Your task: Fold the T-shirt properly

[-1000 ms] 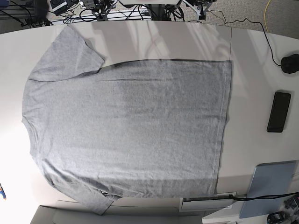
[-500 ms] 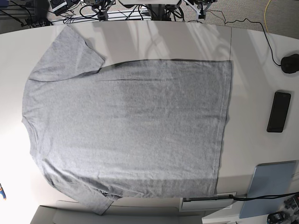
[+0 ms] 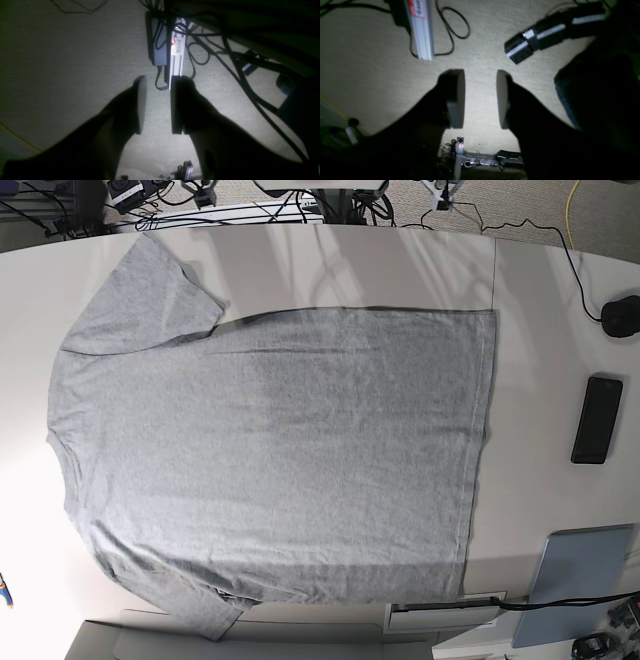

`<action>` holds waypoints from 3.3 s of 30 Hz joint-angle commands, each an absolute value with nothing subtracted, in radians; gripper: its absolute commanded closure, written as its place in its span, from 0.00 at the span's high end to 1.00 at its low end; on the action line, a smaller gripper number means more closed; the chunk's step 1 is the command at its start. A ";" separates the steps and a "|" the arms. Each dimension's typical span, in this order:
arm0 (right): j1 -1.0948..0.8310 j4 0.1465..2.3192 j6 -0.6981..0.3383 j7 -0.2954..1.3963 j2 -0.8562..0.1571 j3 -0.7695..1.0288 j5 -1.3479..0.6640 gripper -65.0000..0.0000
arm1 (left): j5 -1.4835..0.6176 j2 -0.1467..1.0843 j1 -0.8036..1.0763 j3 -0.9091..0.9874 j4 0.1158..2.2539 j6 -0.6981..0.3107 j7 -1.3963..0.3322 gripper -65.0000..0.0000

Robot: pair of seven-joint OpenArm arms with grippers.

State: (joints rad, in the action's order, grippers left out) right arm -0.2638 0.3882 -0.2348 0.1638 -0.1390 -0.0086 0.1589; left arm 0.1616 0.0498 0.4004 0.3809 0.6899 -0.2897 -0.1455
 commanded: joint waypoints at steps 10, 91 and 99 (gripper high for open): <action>-0.545 0.834 -0.240 0.219 -0.188 -0.007 0.112 0.33 | 0.080 0.053 0.611 0.382 1.013 -0.342 -0.222 0.28; -0.919 2.171 -0.319 0.464 -0.615 0.307 0.314 0.52 | 0.376 0.622 0.349 -0.083 1.587 -0.543 -0.210 0.41; -0.912 2.171 -0.318 0.464 -0.615 0.307 0.307 0.52 | 0.390 0.616 0.353 -0.083 1.592 -0.533 -0.226 0.38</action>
